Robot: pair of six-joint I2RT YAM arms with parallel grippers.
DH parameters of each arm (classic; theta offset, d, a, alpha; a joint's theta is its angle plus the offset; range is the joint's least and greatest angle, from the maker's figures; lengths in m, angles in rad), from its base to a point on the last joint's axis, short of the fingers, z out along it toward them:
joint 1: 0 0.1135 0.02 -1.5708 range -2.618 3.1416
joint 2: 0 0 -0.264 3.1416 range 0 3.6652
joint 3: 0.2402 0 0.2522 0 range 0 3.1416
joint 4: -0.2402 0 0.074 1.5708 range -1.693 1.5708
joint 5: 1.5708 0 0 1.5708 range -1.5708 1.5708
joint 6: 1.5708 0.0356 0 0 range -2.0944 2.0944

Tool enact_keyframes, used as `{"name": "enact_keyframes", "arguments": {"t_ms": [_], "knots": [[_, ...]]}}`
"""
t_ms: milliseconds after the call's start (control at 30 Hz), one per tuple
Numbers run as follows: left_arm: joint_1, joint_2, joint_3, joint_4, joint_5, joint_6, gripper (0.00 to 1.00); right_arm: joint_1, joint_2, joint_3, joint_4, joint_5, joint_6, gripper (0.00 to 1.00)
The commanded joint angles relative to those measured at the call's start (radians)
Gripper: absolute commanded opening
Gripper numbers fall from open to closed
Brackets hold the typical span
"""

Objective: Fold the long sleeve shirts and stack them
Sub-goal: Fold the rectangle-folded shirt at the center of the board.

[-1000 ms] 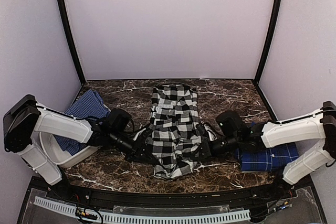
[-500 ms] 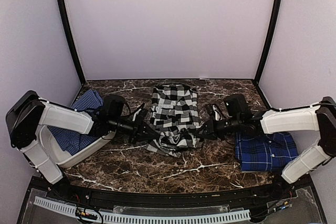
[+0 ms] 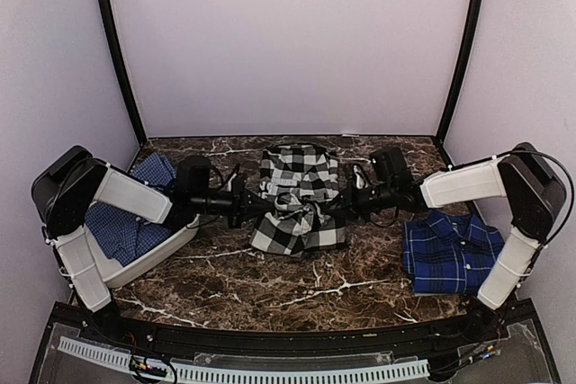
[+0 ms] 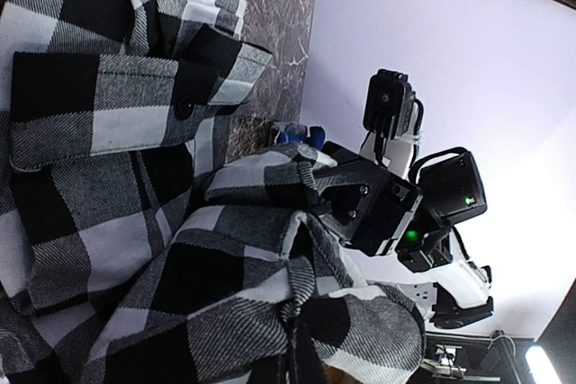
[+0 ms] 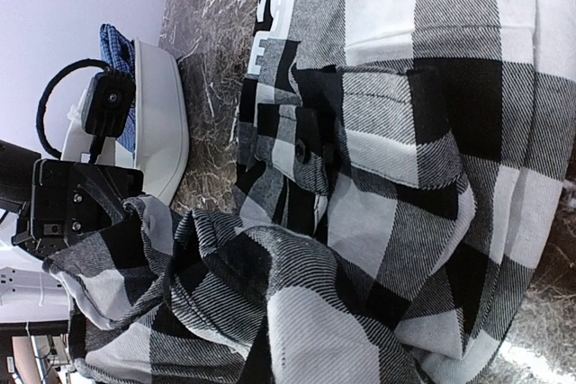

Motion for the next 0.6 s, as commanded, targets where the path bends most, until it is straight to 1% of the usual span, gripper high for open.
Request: {"name": "enact_keyframes", "arguments": {"t_ms": [0,367,500,567], "knots": [[0.017,0.0,0.022,0.09,-0.06,-0.059,0.0,-0.013,0.028,0.05,0.054,-0.001,0.005,0.0],[0.017,0.075,0.035,0.25,-0.213,-0.146,0.0,-0.038,0.098,0.097,0.096,0.039,0.045,0.0],[0.017,0.104,0.043,0.265,-0.293,-0.15,0.0,-0.045,0.128,0.133,0.085,0.047,0.037,0.0],[0.017,0.118,0.048,0.265,-0.326,-0.147,0.0,-0.052,0.129,0.143,0.075,0.057,0.032,0.04]]}}
